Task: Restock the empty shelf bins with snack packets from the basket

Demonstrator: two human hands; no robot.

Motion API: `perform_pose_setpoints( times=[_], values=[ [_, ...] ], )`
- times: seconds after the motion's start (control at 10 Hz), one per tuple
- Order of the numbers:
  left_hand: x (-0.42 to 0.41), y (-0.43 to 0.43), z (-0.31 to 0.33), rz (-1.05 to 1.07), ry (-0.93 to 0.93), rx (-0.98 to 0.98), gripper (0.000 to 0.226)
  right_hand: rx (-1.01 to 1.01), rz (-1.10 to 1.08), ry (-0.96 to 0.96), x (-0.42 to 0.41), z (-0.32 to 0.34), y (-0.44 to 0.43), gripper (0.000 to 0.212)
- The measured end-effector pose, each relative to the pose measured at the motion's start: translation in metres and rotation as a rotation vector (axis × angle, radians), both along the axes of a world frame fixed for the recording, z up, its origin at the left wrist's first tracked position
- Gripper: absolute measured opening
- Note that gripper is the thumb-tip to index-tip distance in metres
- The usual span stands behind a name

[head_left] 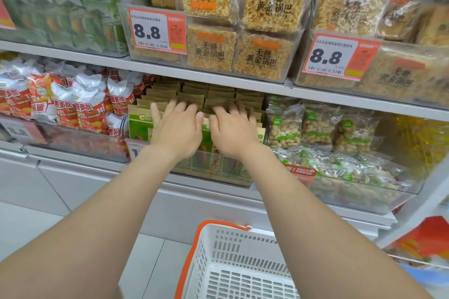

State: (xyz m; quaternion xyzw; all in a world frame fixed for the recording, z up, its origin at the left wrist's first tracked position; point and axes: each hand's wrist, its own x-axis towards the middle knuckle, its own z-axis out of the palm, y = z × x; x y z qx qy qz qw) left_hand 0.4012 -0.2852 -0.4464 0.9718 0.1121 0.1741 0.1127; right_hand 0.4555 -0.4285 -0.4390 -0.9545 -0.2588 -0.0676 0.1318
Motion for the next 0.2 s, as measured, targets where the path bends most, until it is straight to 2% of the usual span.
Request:
perform_pose_setpoints(
  times=[0.1, 0.2],
  values=[
    [-0.009, -0.012, 0.009, -0.136, -0.122, -0.189, 0.039, 0.134, 0.04, -0.031, -0.017, 0.017, -0.011, 0.042],
    [-0.022, -0.025, 0.027, -0.206, -0.344, -0.343, 0.035, 0.335, 0.086, -0.072, -0.039, 0.033, -0.026, 0.039]
  ],
)
